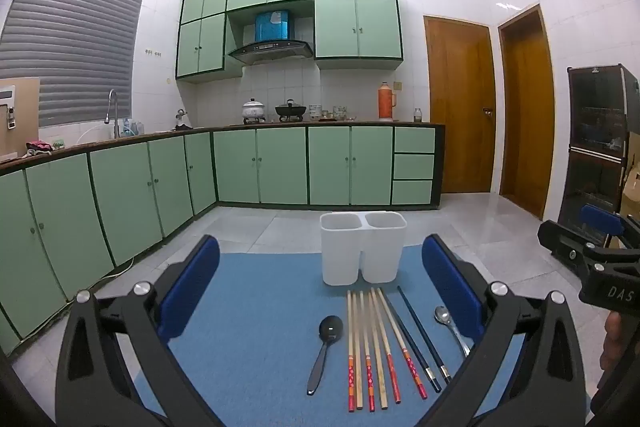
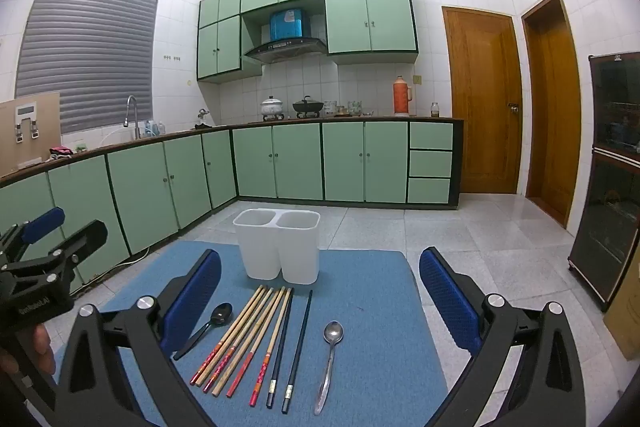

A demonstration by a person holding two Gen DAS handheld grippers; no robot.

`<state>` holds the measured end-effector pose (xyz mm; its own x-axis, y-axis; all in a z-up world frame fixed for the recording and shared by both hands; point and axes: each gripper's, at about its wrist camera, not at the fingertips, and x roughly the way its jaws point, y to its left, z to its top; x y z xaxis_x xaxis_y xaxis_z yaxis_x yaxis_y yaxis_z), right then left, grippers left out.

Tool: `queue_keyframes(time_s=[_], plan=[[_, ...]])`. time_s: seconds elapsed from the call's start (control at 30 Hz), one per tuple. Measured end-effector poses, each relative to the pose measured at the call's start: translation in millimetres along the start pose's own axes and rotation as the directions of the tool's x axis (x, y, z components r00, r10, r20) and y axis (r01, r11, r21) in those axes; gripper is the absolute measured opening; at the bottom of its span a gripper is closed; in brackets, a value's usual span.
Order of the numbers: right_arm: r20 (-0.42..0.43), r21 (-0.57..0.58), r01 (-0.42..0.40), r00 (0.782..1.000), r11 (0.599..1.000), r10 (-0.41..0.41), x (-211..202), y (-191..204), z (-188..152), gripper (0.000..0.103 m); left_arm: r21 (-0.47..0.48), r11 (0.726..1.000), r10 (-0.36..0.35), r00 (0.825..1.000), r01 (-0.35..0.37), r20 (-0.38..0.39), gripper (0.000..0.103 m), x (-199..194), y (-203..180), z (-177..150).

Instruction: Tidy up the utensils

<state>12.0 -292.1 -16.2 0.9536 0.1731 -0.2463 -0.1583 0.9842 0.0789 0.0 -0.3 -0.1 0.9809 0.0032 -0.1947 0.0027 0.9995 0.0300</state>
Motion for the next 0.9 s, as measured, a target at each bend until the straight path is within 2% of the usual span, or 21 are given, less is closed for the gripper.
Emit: queue_keyframes(time_s=[0.9], plan=[[0.003,0.000,0.000,1.000,1.000,0.000,-0.4,0.3,-0.2,0.097,-0.001,1.000,0.000,1.000,0.000,0.004,0.098,-0.1,0.5,-0.3]])
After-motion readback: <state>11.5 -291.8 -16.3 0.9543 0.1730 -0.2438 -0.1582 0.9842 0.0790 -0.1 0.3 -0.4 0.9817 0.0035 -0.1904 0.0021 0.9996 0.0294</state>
